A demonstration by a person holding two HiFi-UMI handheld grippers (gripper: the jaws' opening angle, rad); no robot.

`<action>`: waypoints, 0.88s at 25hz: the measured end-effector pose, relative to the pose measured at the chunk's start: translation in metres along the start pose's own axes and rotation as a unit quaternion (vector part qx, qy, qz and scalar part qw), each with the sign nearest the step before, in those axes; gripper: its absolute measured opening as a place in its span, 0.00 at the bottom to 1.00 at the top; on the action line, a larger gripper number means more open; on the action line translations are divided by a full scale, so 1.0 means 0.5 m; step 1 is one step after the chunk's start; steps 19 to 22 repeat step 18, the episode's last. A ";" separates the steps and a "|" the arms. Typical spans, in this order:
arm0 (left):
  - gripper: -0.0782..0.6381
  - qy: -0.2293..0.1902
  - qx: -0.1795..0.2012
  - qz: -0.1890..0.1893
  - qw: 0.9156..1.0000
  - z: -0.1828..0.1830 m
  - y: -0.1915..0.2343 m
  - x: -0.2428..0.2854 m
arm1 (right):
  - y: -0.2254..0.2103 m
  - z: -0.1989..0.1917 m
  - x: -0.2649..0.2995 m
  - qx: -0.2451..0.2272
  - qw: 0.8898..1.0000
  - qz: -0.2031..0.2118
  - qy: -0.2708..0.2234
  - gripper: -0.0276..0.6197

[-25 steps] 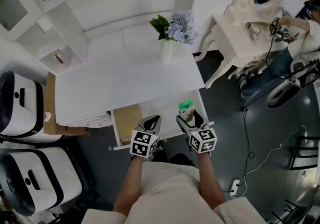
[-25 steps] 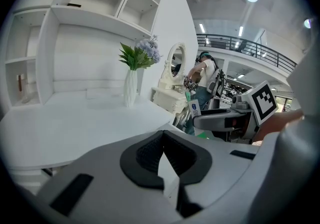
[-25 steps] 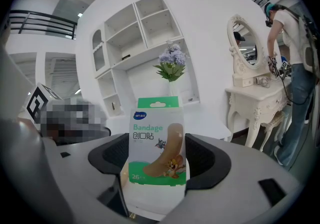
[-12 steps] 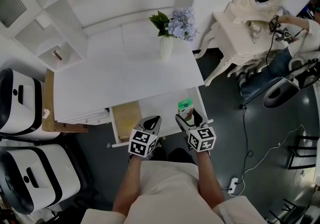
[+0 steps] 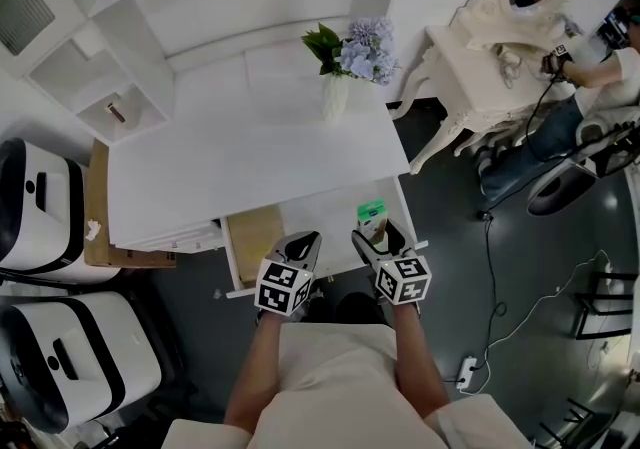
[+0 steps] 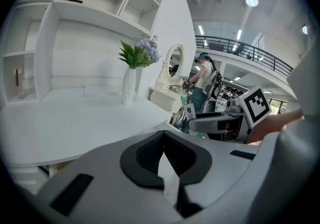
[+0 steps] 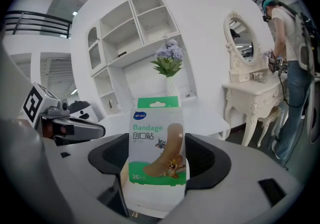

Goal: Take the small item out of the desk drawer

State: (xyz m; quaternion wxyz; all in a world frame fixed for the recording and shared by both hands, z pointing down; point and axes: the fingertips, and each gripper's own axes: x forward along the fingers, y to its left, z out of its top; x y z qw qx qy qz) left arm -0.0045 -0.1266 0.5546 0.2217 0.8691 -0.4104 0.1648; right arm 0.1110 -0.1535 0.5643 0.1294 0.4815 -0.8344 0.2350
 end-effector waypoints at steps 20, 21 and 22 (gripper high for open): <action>0.13 0.002 -0.001 -0.008 1.000 0.007 0.025 0.017 | 0.003 -0.003 0.033 0.002 1.000 -0.001 0.012 0.60; 0.13 0.002 -0.001 -0.008 1.000 0.007 0.025 0.017 | 0.003 -0.003 0.033 0.002 1.000 -0.001 0.012 0.60; 0.13 0.002 -0.001 -0.008 1.000 0.007 0.025 0.017 | 0.003 -0.003 0.033 0.002 1.000 -0.001 0.012 0.60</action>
